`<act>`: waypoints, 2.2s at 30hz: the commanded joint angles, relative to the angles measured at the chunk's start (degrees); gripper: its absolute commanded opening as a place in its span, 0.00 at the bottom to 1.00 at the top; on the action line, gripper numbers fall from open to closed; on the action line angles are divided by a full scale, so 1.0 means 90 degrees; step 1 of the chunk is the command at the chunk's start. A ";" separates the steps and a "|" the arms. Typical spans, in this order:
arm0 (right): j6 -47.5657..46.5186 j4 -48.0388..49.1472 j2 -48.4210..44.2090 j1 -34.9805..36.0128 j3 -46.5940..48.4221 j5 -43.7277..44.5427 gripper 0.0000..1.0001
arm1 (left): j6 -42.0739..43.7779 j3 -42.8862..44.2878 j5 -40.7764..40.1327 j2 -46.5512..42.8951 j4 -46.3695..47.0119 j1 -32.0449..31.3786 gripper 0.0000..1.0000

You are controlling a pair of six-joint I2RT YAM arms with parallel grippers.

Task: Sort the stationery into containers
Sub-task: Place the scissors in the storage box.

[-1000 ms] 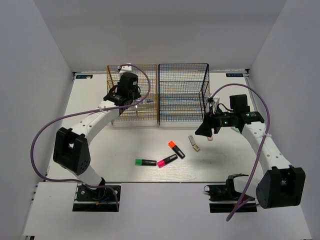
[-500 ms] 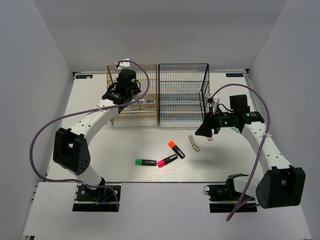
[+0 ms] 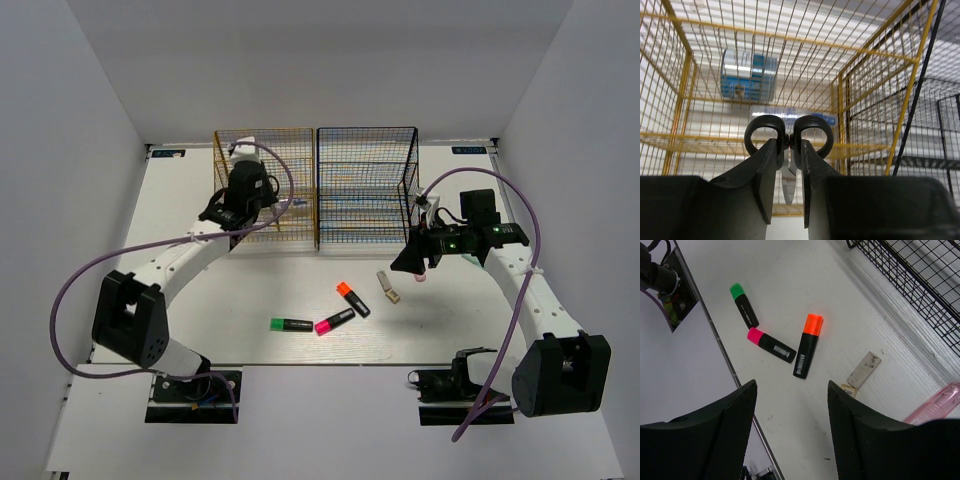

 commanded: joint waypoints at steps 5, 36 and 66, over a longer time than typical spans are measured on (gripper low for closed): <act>-0.0101 -0.0051 0.0024 -0.0043 0.0102 -0.0190 0.62 | -0.0020 -0.0970 0.0172 -0.1041 0.0927 0.0010 0.00; -0.0131 -0.0080 0.0054 -0.0043 0.0102 -0.0190 0.62 | -0.0362 -0.0953 0.0084 -0.1032 0.1573 0.0206 0.00; -0.0170 -0.0139 0.0092 -0.0102 0.0102 -0.0258 0.62 | -0.0274 -0.2573 -0.0131 -0.1335 0.2979 0.0215 0.76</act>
